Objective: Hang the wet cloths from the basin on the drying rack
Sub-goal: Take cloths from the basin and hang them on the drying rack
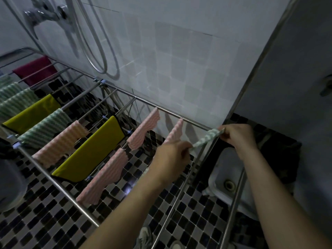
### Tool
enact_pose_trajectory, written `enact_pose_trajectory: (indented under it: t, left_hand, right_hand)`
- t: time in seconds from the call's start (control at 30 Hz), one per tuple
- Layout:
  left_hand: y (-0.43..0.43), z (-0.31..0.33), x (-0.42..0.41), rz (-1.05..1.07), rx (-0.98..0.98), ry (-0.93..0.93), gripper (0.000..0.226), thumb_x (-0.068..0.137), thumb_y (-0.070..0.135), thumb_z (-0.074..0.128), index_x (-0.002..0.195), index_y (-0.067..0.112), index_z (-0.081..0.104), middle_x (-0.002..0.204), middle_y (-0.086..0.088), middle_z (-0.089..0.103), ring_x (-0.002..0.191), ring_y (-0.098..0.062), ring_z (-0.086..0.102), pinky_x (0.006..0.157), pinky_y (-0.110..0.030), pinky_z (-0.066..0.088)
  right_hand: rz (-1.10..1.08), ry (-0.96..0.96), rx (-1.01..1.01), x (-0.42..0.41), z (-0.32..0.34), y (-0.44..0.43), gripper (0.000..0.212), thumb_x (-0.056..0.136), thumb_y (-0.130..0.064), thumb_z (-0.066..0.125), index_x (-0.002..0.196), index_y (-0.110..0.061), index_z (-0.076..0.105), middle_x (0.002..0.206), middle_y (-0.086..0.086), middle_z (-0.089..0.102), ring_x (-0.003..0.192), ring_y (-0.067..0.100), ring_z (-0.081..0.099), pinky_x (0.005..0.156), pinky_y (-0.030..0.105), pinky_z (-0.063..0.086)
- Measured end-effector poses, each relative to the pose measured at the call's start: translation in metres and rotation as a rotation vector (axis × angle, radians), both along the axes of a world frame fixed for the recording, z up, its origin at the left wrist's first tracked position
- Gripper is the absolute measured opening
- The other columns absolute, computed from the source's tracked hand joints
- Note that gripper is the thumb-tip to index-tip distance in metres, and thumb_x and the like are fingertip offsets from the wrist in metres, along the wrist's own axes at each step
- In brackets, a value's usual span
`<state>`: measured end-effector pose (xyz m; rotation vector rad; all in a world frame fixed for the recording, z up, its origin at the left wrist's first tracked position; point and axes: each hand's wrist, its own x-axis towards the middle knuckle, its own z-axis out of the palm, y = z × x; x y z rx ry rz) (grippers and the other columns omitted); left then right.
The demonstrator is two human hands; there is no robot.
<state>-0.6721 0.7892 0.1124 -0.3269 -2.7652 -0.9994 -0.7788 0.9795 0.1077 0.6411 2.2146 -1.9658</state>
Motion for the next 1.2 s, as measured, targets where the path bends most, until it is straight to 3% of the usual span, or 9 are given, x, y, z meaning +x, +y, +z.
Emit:
enact_pose_trajectory:
  t: [0.1, 0.2, 0.3, 0.37, 0.57, 0.8, 0.97, 1.07, 1.2]
  left_hand:
    - [0.018, -0.017, 0.01, -0.145, -0.065, -0.003, 0.02, 0.087, 0.012, 0.058, 0.1, 0.011, 0.073, 0.094, -0.005, 0.071, 0.082, -0.021, 0.068, 0.075, -0.037, 0.057]
    - [0.035, -0.029, 0.017, -0.285, -0.102, -0.041, 0.028, 0.086, 0.01, 0.051, 0.105, 0.01, 0.071, 0.093, -0.007, 0.068, 0.079, -0.021, 0.065, 0.068, -0.032, 0.054]
    - [0.042, -0.045, 0.017, -0.343, -0.167, -0.064, 0.034, 0.088, 0.018, 0.042, 0.103, 0.009, 0.071, 0.091, -0.009, 0.068, 0.082, -0.024, 0.063, 0.072, -0.035, 0.054]
    - [0.044, -0.053, 0.017, -0.369, -0.21, -0.111, 0.028, 0.091, 0.018, 0.045, 0.1, 0.009, 0.07, 0.09, -0.009, 0.067, 0.084, -0.025, 0.062, 0.075, -0.038, 0.054]
    - [0.041, -0.056, 0.02, -0.165, -0.044, -0.116, 0.016, 0.088, 0.015, 0.058, 0.095, 0.01, 0.072, 0.095, -0.006, 0.069, 0.082, -0.021, 0.064, 0.071, -0.031, 0.054]
    - [0.028, -0.068, 0.022, 0.133, 0.021, -0.272, 0.016, 0.092, 0.02, 0.059, 0.101, 0.017, 0.072, 0.097, 0.002, 0.072, 0.083, -0.011, 0.065, 0.075, -0.027, 0.053]
    - [0.033, -0.073, 0.024, 0.197, -0.002, -0.249, 0.01, 0.09, 0.017, 0.06, 0.089, 0.016, 0.07, 0.084, 0.002, 0.07, 0.072, -0.012, 0.064, 0.069, -0.033, 0.056]
    - [0.037, -0.07, 0.024, 0.199, -0.048, -0.232, 0.008, 0.088, 0.018, 0.064, 0.093, 0.016, 0.069, 0.09, 0.0, 0.069, 0.077, -0.015, 0.064, 0.071, -0.034, 0.056]
    - [0.041, -0.065, 0.027, 0.196, -0.045, -0.209, 0.016, 0.088, 0.021, 0.064, 0.102, 0.016, 0.068, 0.099, -0.002, 0.065, 0.083, -0.02, 0.063, 0.073, -0.036, 0.055]
  right_hand:
    - [0.022, -0.065, 0.07, 0.004, -0.013, 0.013, 0.021, 0.079, -0.009, 0.056, 0.066, -0.004, 0.072, 0.076, 0.017, 0.069, 0.074, 0.029, 0.066, 0.072, 0.037, 0.056]
    - [0.208, -0.029, 0.457, 0.01, -0.018, 0.02, 0.039, 0.083, -0.031, 0.063, 0.054, -0.004, 0.063, 0.057, 0.016, 0.057, 0.056, 0.026, 0.058, 0.055, 0.028, 0.041]
    - [0.331, 0.04, 0.703, 0.013, -0.03, 0.018, 0.041, 0.081, -0.017, 0.062, 0.05, -0.017, 0.036, 0.053, 0.009, 0.032, 0.045, 0.021, 0.033, 0.05, 0.028, 0.027]
    - [0.336, 0.042, 0.762, 0.013, -0.038, 0.015, 0.028, 0.085, -0.011, 0.056, 0.062, -0.024, 0.046, 0.064, 0.002, 0.044, 0.052, 0.018, 0.037, 0.052, 0.025, 0.033]
    - [0.261, 0.036, 0.886, 0.018, -0.042, 0.004, 0.028, 0.094, -0.015, 0.047, 0.112, -0.022, 0.068, 0.113, 0.004, 0.068, 0.101, 0.03, 0.062, 0.077, 0.037, 0.053]
    - [0.242, 0.021, 0.616, 0.019, -0.051, -0.012, 0.039, 0.088, -0.032, 0.063, 0.069, 0.001, 0.068, 0.065, 0.018, 0.065, 0.066, 0.034, 0.062, 0.058, 0.035, 0.046]
    - [0.23, -0.005, 0.569, 0.014, -0.053, -0.018, 0.045, 0.087, -0.022, 0.065, 0.046, -0.009, 0.049, 0.044, 0.007, 0.044, 0.048, 0.025, 0.048, 0.049, 0.028, 0.031]
    - [0.247, 0.013, 0.673, 0.012, -0.044, -0.019, 0.047, 0.088, -0.016, 0.061, 0.046, -0.017, 0.042, 0.045, -0.003, 0.04, 0.046, 0.018, 0.044, 0.044, 0.025, 0.025]
    - [0.253, 0.116, 0.789, 0.013, -0.038, -0.022, 0.012, 0.089, -0.017, 0.061, 0.077, -0.015, 0.062, 0.084, 0.007, 0.068, 0.088, 0.031, 0.061, 0.064, 0.026, 0.033]
